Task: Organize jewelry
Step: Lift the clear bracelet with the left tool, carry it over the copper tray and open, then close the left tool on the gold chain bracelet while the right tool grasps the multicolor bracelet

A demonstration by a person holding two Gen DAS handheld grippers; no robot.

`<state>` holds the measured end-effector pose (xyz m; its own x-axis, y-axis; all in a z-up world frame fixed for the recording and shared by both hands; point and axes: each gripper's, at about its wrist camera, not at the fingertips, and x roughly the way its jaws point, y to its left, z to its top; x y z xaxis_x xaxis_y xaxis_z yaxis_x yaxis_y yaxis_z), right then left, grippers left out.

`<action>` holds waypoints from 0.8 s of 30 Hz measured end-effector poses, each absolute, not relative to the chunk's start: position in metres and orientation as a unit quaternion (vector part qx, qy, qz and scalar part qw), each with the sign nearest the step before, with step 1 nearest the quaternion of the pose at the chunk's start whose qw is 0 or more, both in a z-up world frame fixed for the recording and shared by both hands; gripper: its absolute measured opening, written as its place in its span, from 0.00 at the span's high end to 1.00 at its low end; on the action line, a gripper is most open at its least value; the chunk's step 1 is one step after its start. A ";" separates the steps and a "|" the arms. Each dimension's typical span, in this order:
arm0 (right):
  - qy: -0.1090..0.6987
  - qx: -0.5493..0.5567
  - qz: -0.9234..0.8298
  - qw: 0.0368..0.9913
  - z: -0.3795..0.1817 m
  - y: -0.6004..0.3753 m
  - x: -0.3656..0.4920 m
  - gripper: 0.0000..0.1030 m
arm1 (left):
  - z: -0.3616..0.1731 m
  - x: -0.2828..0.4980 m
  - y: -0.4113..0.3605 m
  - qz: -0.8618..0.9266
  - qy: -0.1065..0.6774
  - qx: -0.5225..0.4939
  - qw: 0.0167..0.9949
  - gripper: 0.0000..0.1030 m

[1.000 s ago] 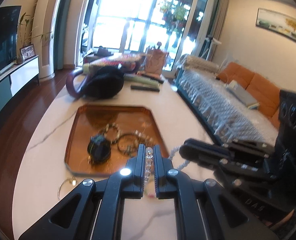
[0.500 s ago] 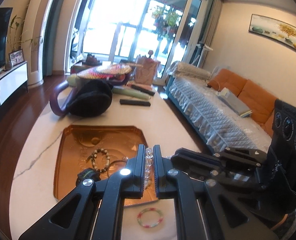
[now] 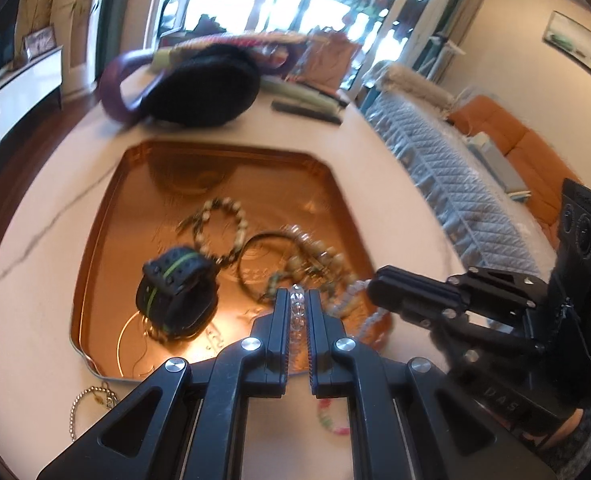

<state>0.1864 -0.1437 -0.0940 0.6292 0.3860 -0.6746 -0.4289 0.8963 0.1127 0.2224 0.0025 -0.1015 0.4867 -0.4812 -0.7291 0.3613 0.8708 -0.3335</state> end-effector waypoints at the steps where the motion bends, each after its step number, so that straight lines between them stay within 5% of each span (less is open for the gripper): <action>1: 0.372 -0.033 0.224 0.900 -0.098 -0.142 0.188 0.95 | -0.105 0.223 0.003 -0.235 0.448 -0.062 0.860 0.92; 10: 0.419 -0.043 0.178 0.889 -0.131 -0.138 0.191 0.95 | -0.134 0.213 -0.004 -0.177 0.464 0.018 0.868 0.90; 13: 0.423 -0.032 0.159 0.891 -0.132 -0.142 0.188 0.90 | -0.134 0.205 -0.005 -0.165 0.462 0.027 0.871 0.64; 14: 0.424 -0.026 0.152 0.892 -0.132 -0.145 0.186 0.76 | -0.133 0.203 -0.003 -0.159 0.459 0.025 0.874 0.35; 15: 0.422 -0.021 0.152 0.894 -0.131 -0.147 0.184 0.62 | -0.131 0.200 0.000 -0.154 0.454 0.022 0.877 0.21; 24: 0.396 0.001 0.142 0.907 -0.113 -0.153 0.153 0.58 | -0.101 0.160 0.031 -0.142 0.406 0.009 0.903 0.16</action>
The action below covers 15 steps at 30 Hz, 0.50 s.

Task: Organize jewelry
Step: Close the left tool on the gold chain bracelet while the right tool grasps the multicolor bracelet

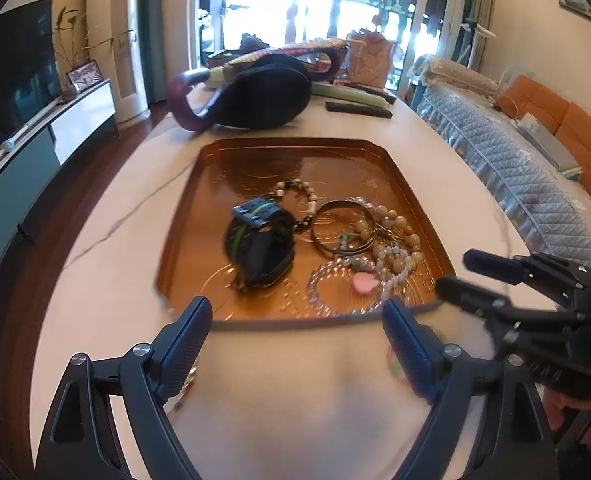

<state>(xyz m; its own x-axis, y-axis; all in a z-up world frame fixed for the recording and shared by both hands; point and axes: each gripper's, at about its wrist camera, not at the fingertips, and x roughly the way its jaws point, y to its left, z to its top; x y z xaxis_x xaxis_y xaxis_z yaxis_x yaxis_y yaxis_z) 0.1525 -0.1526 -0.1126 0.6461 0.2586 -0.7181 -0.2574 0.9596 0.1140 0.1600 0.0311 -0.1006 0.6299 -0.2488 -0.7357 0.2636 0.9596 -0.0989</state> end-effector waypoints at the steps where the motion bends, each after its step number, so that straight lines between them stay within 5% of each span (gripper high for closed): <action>1: 0.391 0.007 0.143 0.909 -0.109 -0.154 0.148 0.58 | -0.099 0.157 0.036 -0.135 0.402 0.006 0.906 0.16; 15: 0.411 -0.006 0.161 0.897 -0.125 -0.142 0.108 0.58 | -0.121 0.137 0.120 -0.067 0.421 -0.036 0.904 0.10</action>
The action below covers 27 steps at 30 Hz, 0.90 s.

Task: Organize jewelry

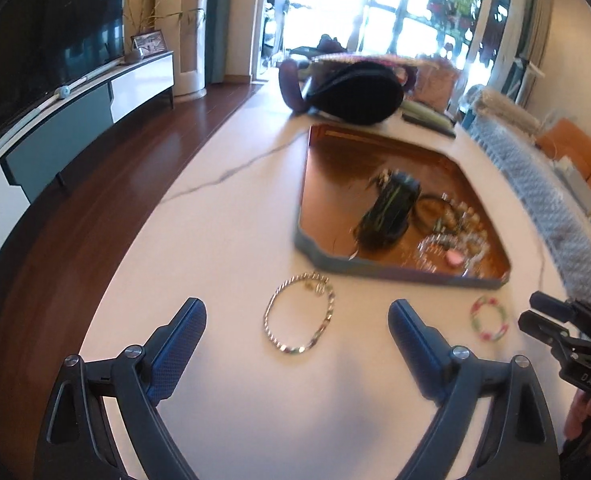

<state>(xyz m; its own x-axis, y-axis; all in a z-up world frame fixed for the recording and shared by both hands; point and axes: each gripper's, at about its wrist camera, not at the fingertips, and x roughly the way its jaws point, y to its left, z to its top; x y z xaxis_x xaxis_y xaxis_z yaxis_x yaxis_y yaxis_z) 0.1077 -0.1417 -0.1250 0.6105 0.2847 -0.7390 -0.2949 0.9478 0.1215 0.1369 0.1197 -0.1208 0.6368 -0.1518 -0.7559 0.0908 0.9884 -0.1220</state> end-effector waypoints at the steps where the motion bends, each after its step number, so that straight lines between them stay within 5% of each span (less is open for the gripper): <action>1: 0.415 -0.013 0.164 0.895 -0.128 -0.138 0.107 0.58 | -0.124 0.138 0.117 -0.066 0.425 -0.029 0.902 0.10; 10: 0.436 -0.039 0.171 0.882 -0.146 -0.120 0.114 0.53 | -0.157 0.155 0.101 -0.049 0.454 0.012 0.890 0.18; 13: 0.436 -0.046 0.174 0.882 -0.147 -0.116 0.117 0.52 | -0.155 0.157 0.097 -0.060 0.451 0.016 0.890 0.37; 15: 0.435 -0.053 0.172 0.882 -0.147 -0.114 0.119 0.51 | -0.152 0.156 0.090 -0.077 0.453 0.020 0.888 0.66; 18: 0.433 -0.070 0.169 0.882 -0.148 -0.109 0.120 0.48 | -0.151 0.152 0.082 -0.102 0.456 0.022 0.884 0.93; 22: 0.430 -0.085 0.171 0.883 -0.149 -0.106 0.121 0.49 | -0.149 0.145 0.073 -0.127 0.463 0.015 0.877 0.93; 25: 0.432 -0.089 0.183 0.879 -0.147 -0.105 0.124 0.83 | -0.147 0.141 0.068 -0.146 0.468 0.002 0.872 0.94; 27: 0.432 -0.095 0.187 0.877 -0.147 -0.105 0.125 0.89 | -0.144 0.138 0.065 -0.154 0.467 0.001 0.871 0.95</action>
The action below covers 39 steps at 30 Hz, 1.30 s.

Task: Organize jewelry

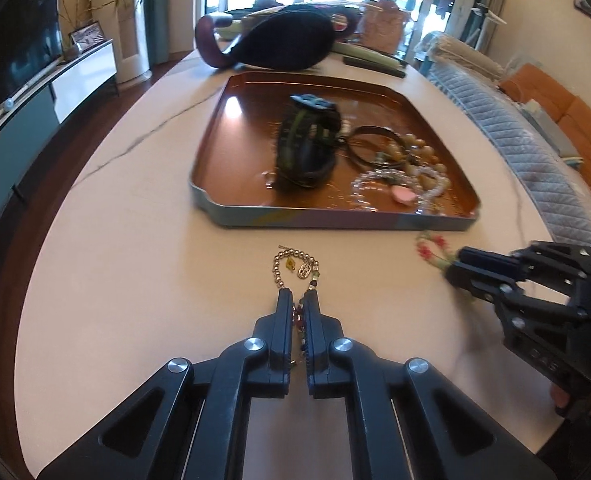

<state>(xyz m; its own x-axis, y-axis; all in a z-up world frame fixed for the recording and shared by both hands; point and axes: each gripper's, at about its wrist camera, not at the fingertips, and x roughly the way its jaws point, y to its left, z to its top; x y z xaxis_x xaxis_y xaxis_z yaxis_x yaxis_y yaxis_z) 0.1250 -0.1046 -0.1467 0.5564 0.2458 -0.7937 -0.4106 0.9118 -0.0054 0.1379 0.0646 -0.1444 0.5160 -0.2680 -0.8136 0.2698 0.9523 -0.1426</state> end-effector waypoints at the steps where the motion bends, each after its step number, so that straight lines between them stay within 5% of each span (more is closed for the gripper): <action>1: 0.431 -0.096 0.189 0.877 -0.147 -0.105 0.125 0.89 | -0.143 0.137 0.063 -0.157 0.466 0.001 0.871 0.95; 5: 0.423 -0.093 0.184 0.882 -0.146 -0.107 0.123 0.90 | -0.135 0.134 0.059 -0.166 0.460 -0.004 0.872 0.95; 7: 0.410 -0.093 0.183 0.889 -0.139 -0.108 0.120 1.00 | -0.133 0.134 0.058 -0.168 0.458 -0.008 0.873 0.95; 14: 0.414 -0.075 0.194 0.886 -0.135 -0.112 0.120 1.00 | -0.132 0.136 0.056 -0.168 0.462 -0.006 0.871 0.93; 20: 0.420 -0.053 0.228 0.877 -0.137 -0.100 0.114 0.65 | -0.139 0.133 0.059 -0.148 0.474 0.016 0.868 0.82; 24: 0.417 -0.071 0.257 0.869 -0.138 -0.074 0.106 0.64 | -0.143 0.132 0.059 -0.135 0.469 0.030 0.872 0.52; 28: 0.429 -0.080 0.268 0.859 -0.147 -0.056 0.106 0.64 | -0.145 0.135 0.065 -0.136 0.469 0.011 0.873 0.52; 33: 0.417 -0.119 0.247 0.867 -0.150 -0.046 0.106 0.90 | -0.146 0.133 0.058 -0.132 0.463 0.035 0.875 0.52; 39: 0.421 -0.094 0.186 0.883 -0.148 -0.067 0.117 0.95 | -0.146 0.131 0.054 -0.127 0.461 0.037 0.877 0.51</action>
